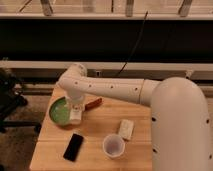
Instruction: Place the bottle in the ceramic bowl
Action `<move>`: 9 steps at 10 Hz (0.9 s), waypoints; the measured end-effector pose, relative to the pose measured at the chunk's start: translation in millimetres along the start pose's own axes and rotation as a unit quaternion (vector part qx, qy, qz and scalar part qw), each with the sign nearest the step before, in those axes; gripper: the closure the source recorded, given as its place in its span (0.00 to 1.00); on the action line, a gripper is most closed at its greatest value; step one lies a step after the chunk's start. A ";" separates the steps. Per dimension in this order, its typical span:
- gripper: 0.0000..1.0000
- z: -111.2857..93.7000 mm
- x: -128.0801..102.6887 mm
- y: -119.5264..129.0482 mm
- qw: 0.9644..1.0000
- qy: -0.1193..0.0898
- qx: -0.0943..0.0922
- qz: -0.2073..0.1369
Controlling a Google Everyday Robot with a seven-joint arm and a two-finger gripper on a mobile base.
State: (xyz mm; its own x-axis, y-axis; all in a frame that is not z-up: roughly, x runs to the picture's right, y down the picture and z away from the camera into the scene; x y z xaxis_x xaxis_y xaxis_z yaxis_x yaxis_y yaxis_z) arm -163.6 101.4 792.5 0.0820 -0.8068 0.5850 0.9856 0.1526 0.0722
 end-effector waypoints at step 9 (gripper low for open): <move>0.20 37.0 6.7 -58.5 1.000 -0.020 0.014 -0.017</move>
State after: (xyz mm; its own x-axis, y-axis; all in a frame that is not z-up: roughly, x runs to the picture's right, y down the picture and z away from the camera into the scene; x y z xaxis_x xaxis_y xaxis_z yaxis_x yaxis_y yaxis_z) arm -226.1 108.2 822.1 0.0414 -0.7884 0.6138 0.9832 0.1414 0.1153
